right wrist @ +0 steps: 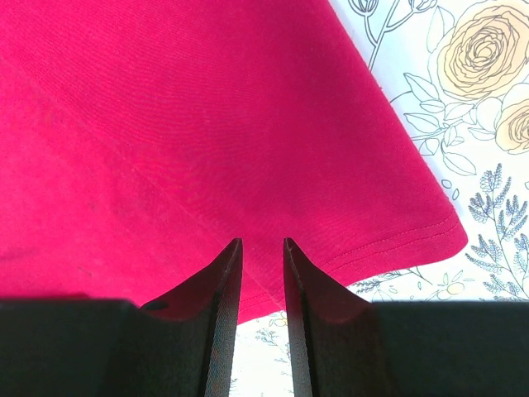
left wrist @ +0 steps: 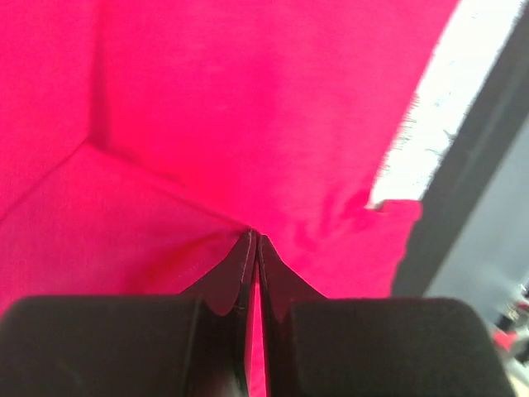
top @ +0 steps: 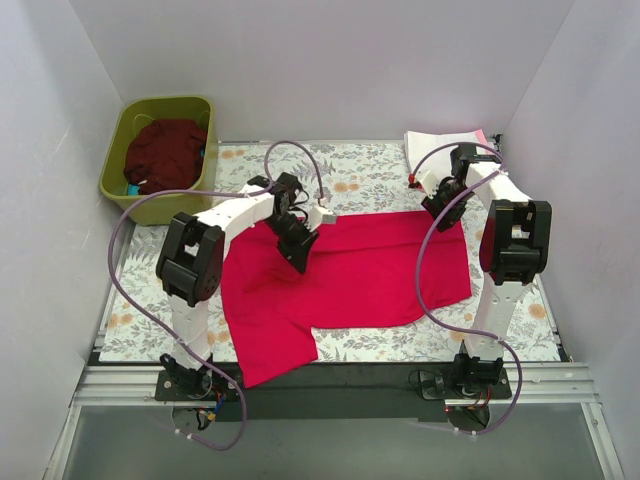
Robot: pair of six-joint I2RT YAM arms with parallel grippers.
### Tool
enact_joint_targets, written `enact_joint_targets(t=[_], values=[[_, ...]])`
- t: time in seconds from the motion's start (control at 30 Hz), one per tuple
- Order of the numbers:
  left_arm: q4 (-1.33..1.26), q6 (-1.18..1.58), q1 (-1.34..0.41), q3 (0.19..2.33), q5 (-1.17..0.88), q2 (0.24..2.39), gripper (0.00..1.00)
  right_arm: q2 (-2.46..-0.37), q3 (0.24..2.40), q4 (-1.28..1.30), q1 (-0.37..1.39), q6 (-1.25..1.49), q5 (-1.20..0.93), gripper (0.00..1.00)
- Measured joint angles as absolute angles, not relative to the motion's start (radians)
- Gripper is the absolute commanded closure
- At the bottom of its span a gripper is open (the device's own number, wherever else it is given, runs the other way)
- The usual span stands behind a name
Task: Fold and stack the t-shirts
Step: Fold the tshirt
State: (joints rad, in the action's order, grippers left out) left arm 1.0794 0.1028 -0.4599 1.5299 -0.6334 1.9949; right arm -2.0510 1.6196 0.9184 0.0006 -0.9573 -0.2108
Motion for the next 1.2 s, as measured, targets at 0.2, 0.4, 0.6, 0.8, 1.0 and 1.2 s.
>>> enact_joint_targets(t=[0.2,0.4,0.6,0.8,1.0,1.2], values=[[1.114,0.142,-0.542,1.515,-0.666,1.995,0.67,-2.051,1.62,0.918,0.001,-0.961,-0.206,0.68],[1.117,0.196,-0.515,1.531,-0.667,1.995,0.66,-2.051,1.62,0.918,0.001,-0.963,-0.205,0.69],[1.021,0.299,-0.36,1.534,-0.597,1.957,0.69,-2.051,1.62,0.918,0.001,-0.945,-0.205,0.75],[0.911,0.396,-0.199,1.484,-0.448,1.953,0.7,-2.066,1.621,0.918,0.019,-0.895,-0.183,0.78],[0.86,0.463,-0.173,1.444,-0.294,2.004,0.75,-2.106,1.617,0.902,0.044,-0.857,-0.12,0.79],[0.881,0.51,-0.145,1.5,-0.268,2.07,0.78,-2.144,1.647,0.889,0.053,-0.808,-0.065,0.78]])
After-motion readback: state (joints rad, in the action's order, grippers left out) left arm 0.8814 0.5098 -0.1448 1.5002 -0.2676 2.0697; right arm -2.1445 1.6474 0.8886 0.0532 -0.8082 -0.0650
